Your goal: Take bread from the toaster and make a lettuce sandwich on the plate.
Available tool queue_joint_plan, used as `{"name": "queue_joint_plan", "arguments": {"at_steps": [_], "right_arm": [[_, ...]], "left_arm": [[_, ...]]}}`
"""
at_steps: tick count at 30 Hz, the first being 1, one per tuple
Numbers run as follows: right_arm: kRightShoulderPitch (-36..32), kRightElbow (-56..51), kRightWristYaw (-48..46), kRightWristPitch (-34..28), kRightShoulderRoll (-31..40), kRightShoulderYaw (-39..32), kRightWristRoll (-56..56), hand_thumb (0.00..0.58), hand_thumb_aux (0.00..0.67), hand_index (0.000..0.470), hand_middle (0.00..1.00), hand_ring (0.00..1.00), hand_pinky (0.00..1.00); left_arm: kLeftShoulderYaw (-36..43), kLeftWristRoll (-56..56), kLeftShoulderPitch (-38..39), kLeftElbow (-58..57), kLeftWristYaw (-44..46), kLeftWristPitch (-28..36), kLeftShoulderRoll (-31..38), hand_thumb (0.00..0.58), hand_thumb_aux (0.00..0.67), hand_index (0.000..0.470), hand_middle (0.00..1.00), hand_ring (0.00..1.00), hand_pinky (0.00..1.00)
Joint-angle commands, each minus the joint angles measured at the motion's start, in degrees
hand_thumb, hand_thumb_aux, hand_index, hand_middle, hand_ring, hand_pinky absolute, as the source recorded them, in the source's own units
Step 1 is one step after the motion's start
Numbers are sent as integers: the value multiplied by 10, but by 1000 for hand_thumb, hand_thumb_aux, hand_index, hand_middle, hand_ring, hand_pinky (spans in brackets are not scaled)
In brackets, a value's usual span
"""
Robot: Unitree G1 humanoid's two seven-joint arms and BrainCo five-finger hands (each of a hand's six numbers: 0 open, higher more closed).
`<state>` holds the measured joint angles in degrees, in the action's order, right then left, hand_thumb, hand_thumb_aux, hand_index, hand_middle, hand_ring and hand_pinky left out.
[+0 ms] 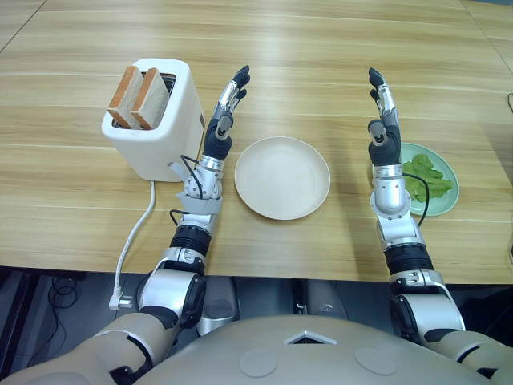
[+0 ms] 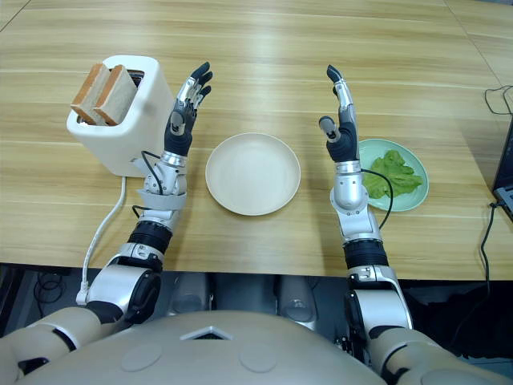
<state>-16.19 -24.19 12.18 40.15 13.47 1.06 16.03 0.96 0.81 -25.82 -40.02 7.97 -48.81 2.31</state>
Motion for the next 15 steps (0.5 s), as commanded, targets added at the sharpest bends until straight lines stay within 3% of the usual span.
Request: {"name": "queue_joint_plan", "arguments": {"at_steps": [1,7,11,15], "right_arm": [[5,0,-6,-1,3,-3,4,0,0,0,0,0,0],[11,10,-6,-3,4,-4,5,0,0,0,0,0,0],[18,20,-6,-7,4,-4,6,0,0,0,0,0,0],[23,29,-5,-11,3,-4,8,0,0,0,0,0,0]], "left_arm": [[4,6,5,-2,2,6,1,0,0,0,0,0,0],[7,-39,27,89,44,-2,9,0,0,0,0,0,0],[-41,-92,41,263,45,29,67,0,0,0,0,0,0],[-114,-77,56,332,16,45,130,0,0,0,0,0,0]]}}
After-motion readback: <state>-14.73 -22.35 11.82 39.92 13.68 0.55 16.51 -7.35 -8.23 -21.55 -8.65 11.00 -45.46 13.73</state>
